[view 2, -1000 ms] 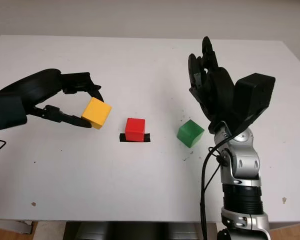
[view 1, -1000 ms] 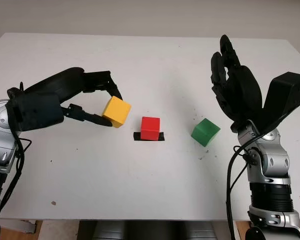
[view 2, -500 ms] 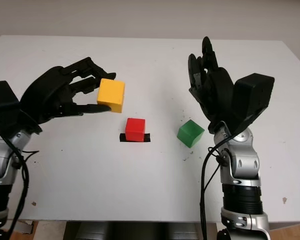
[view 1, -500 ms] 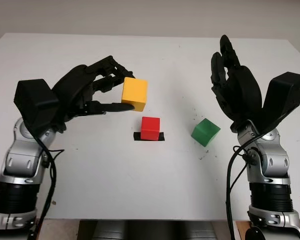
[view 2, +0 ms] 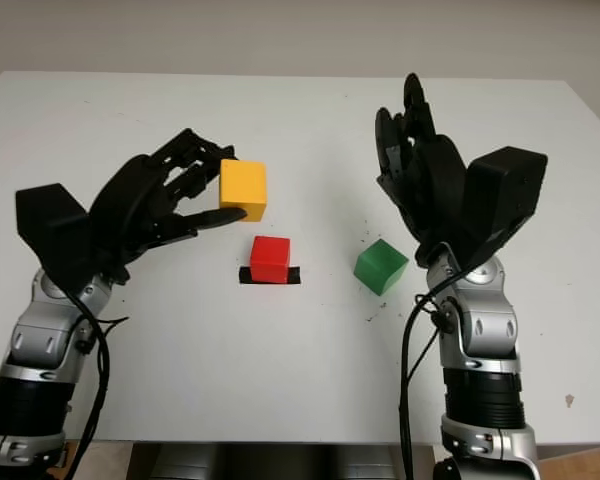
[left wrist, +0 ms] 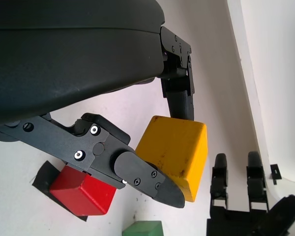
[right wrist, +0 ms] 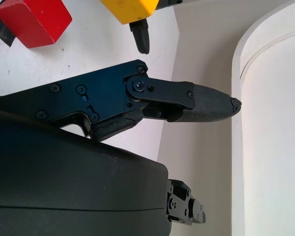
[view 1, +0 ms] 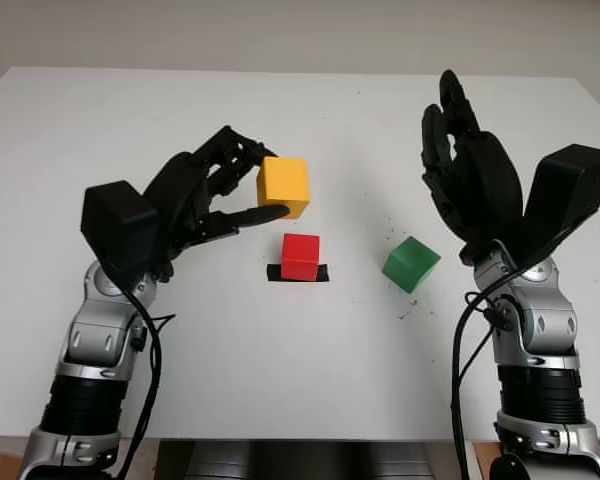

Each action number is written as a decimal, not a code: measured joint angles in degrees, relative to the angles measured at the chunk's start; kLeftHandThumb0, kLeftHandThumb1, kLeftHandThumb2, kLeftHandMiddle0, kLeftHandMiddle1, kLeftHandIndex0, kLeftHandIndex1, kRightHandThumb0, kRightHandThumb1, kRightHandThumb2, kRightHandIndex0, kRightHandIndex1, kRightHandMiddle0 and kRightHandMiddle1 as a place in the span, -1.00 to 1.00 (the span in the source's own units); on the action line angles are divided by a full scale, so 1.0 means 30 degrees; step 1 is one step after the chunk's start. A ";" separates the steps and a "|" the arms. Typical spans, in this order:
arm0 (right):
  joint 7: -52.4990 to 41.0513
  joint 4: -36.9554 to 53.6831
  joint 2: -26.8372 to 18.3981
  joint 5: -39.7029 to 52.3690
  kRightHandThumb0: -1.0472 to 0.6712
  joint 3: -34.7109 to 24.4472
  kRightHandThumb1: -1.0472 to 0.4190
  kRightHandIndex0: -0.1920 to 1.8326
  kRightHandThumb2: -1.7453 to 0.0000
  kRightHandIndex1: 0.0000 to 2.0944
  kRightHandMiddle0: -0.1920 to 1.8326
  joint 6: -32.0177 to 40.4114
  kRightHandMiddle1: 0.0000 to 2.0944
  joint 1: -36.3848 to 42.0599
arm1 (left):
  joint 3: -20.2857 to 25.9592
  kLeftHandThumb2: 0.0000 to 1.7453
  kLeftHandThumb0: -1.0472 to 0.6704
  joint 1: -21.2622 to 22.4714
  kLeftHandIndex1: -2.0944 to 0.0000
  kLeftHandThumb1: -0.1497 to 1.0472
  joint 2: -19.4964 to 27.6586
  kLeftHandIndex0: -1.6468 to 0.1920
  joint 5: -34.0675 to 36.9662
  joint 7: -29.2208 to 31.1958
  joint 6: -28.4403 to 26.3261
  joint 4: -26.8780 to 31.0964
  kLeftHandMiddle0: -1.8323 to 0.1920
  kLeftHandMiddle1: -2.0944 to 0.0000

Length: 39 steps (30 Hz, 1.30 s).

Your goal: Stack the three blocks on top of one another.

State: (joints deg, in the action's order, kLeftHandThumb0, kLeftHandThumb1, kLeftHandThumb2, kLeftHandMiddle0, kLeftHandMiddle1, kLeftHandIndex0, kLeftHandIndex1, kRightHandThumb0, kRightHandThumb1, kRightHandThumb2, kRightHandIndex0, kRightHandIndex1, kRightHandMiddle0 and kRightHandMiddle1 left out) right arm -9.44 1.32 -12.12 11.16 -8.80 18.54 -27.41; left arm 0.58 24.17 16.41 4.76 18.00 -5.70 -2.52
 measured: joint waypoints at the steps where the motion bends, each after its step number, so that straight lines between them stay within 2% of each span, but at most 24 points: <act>1: 0.0016 0.0011 0.0001 0.0003 -0.61 0.0001 -1.00 -1.00 0.38 -1.00 -1.00 0.0001 -1.00 0.0004 | -0.0014 -0.94 -0.26 -0.0020 -0.63 0.89 -0.0059 0.48 -0.0060 -0.0035 0.0126 -0.0136 0.61 0.95; 8: 0.0209 0.0056 0.0024 0.0023 -0.62 0.0031 -1.00 -1.00 0.38 -1.00 -1.00 0.0002 -1.00 0.0026 | -0.0420 -0.94 -0.26 -0.0681 -0.61 0.87 -0.0072 0.46 -0.0462 0.0552 0.0190 -0.0242 0.60 0.95; 14: 0.0346 0.0057 0.0069 0.0033 -0.61 0.0150 -1.00 -1.00 0.37 -1.00 -1.00 0.0004 -1.00 0.0026 | -0.0722 -0.94 -0.27 -0.0694 -0.63 0.86 0.0129 0.45 -0.0787 0.1046 -0.0204 -0.0255 0.60 0.95; 21: 0.0380 0.0113 0.0066 0.0082 -0.61 0.0128 -1.00 -1.00 0.38 -1.00 -1.00 0.0020 -1.00 0.0037 | -0.1073 -0.94 -0.29 -0.0542 -0.62 0.85 0.0262 0.43 -0.1175 0.1561 -0.0476 -0.1217 0.60 0.95; 30: 0.0326 0.0288 0.0062 0.0100 -0.61 0.0138 -1.00 -1.00 0.37 -1.00 -1.00 0.0053 -1.00 0.0151 | -0.1344 -0.94 -0.29 0.0091 -0.61 0.86 0.0423 0.44 -0.2039 0.1512 0.0473 -0.2473 0.61 0.95; 39: 0.0279 0.0450 0.0056 0.0116 -0.60 0.0172 -1.00 -1.00 0.35 -1.00 -1.00 0.0330 -1.00 0.0292 | -0.1735 -0.94 -0.28 0.0685 -0.63 0.84 0.0401 0.45 -0.3060 0.1214 0.2298 -0.4135 0.60 0.95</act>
State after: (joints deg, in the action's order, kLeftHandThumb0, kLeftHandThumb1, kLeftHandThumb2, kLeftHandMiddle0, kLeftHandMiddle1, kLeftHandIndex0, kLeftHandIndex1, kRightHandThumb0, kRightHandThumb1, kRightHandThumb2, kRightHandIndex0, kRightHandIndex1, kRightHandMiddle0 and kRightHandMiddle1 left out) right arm -8.60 2.67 -11.95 11.51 -8.29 19.53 -26.53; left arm -4.63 26.23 17.62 -4.42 21.65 1.19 -14.92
